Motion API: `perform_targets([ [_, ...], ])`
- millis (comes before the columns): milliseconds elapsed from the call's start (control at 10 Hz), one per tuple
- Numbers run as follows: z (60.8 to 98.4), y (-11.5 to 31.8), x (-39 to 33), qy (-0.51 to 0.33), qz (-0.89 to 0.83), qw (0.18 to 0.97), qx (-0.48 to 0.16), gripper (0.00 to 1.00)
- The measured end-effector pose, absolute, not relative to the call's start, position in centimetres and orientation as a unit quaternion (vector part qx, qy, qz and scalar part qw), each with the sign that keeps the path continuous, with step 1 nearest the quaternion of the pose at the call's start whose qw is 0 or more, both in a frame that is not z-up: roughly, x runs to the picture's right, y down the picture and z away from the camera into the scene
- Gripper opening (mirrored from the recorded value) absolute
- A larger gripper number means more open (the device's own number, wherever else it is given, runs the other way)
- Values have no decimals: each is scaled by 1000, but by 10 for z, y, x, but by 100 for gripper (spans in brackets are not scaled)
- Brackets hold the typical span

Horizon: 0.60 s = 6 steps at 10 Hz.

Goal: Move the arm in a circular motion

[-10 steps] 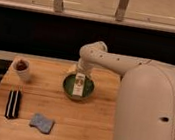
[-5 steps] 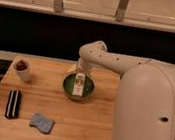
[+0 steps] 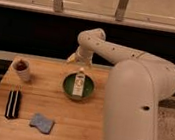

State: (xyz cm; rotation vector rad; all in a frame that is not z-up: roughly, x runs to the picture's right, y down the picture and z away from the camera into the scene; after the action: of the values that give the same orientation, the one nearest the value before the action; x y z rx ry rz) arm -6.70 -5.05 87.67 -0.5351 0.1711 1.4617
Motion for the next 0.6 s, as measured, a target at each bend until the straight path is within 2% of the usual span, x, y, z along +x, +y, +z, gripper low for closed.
perform_targets([
  [300,879,-55,-144,63,601,747,-276,80],
  [600,858,-21,-214,55,550,769,-320,80],
])
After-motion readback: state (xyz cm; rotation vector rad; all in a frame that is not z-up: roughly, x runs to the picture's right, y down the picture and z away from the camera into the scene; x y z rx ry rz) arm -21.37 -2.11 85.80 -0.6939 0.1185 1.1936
